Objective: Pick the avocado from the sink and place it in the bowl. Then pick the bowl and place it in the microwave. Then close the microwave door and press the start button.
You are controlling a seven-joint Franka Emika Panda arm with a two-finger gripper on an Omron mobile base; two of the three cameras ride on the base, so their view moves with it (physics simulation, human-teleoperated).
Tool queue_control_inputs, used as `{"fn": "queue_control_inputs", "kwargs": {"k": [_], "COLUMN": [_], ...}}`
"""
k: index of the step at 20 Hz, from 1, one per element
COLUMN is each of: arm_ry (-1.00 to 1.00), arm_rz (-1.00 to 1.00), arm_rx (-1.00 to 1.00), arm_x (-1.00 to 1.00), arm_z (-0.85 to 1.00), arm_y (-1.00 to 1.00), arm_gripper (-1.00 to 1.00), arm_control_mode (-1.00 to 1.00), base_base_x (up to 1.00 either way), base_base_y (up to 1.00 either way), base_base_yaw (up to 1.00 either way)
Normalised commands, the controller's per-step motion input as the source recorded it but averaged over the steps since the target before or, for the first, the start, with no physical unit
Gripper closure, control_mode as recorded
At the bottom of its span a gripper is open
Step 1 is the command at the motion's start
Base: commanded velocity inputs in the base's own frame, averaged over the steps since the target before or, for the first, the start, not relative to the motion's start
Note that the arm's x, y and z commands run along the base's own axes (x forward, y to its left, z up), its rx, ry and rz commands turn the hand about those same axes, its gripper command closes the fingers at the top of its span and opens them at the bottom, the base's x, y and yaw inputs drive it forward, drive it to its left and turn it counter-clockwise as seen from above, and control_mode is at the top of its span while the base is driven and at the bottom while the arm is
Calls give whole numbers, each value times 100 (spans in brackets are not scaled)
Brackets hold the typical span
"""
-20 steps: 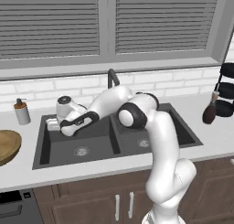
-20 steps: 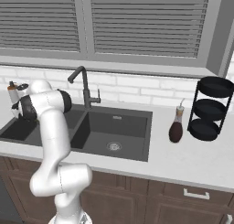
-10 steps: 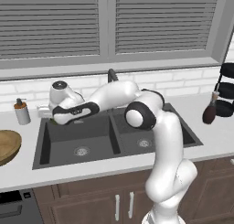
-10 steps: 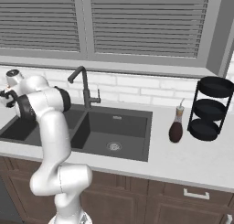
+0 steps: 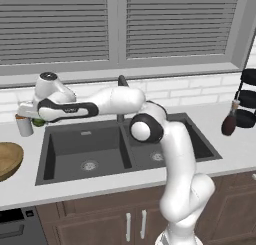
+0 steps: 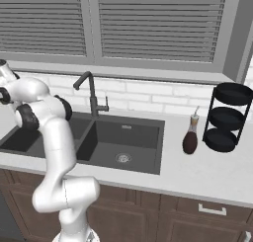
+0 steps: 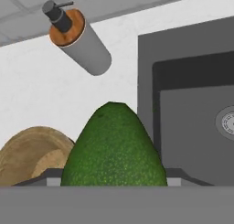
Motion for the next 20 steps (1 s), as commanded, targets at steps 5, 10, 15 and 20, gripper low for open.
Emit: {"fn": "queue_control_inputs", "kwargs": {"k": [5, 10, 15, 20], "arm_ry": [0, 0, 3, 0], "arm_rz": [0, 0, 0, 0], "arm_rx": [1, 5, 9, 7], "arm_x": [-80, -72, -23, -11], "arm_z": [6, 26, -9, -52], "arm_y": [59, 23, 26, 4], "arm_gripper": [100, 100, 100, 100], "arm_control_mode": [-100, -100, -100, -100], "base_base_x": [0, 0, 0, 0], "base_base_y": [0, 0, 0, 0], "base_base_yaw": [0, 0, 0, 0]}}
